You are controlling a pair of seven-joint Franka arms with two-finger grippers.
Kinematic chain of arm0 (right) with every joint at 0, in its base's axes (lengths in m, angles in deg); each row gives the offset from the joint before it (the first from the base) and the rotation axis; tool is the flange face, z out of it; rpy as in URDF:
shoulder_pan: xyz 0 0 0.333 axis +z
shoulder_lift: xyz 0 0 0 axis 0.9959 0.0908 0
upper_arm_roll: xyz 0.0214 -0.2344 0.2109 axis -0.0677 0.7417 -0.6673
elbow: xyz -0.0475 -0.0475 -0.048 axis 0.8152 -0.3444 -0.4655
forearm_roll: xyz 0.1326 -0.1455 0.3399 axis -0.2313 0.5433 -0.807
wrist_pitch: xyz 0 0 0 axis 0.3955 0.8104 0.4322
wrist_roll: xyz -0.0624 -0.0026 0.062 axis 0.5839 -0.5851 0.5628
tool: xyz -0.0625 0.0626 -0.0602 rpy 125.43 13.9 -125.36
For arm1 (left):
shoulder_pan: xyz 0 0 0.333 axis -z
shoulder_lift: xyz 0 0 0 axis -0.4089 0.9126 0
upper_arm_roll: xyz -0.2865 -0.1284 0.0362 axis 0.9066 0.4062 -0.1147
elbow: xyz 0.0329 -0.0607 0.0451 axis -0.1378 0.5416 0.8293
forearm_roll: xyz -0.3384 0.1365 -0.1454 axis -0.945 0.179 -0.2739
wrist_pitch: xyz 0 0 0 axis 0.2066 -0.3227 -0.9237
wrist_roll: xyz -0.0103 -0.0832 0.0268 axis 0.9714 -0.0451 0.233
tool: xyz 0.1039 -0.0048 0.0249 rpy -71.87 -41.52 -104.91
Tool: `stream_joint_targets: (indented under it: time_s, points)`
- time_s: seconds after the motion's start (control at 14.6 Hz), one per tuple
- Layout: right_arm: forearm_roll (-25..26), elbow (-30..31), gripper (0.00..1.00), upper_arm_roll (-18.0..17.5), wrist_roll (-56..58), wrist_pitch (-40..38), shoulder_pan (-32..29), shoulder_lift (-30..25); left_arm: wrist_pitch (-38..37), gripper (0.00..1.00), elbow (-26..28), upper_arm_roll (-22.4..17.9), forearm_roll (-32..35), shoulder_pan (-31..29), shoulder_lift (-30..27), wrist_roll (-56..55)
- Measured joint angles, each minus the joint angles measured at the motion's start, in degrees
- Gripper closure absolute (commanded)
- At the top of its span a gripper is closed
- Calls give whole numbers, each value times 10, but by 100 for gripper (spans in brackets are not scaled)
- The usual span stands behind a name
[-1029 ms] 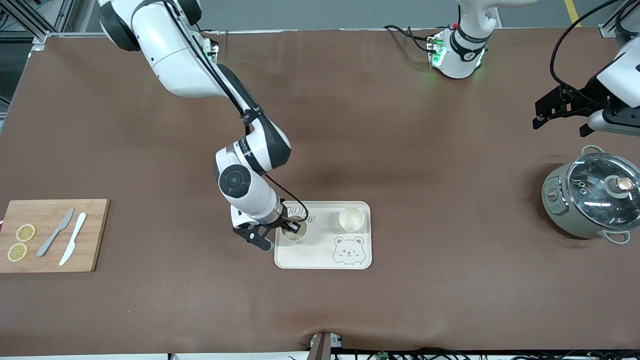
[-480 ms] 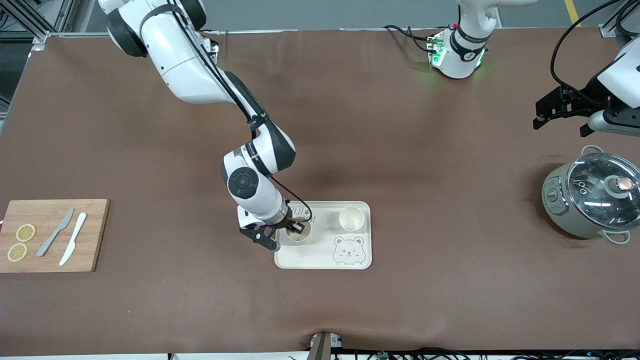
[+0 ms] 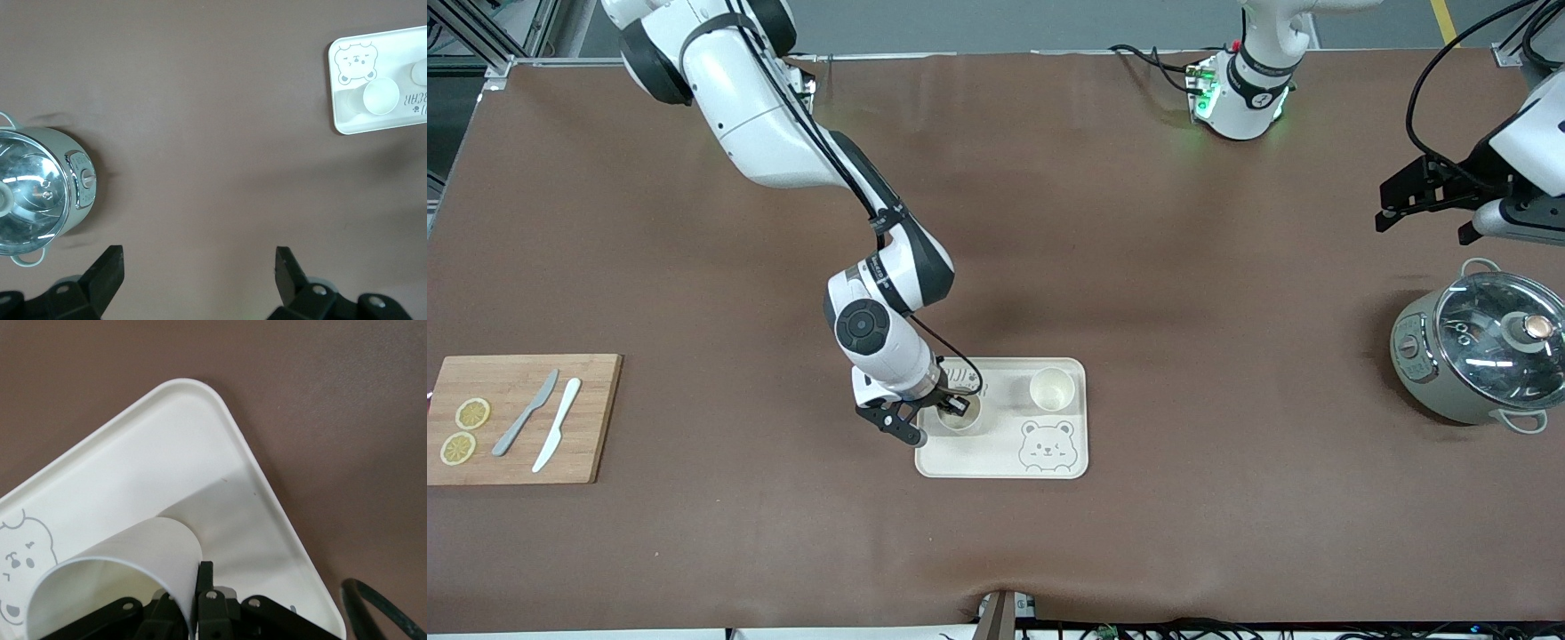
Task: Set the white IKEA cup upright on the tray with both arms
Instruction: 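Lower the cup onto the tray beside the first cup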
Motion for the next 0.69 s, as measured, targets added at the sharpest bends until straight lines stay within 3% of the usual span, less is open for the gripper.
stream_joint_targets:
  time_s: [0.55, 0.69]
  points:
    - [0, 2, 100, 0, 0, 8, 0, 3, 0, 0, 0, 0, 0, 0, 1, 0]
    - [1, 3, 86, 0, 0, 11, 0, 3, 0, 0, 0, 0, 0, -1, 2, 0]
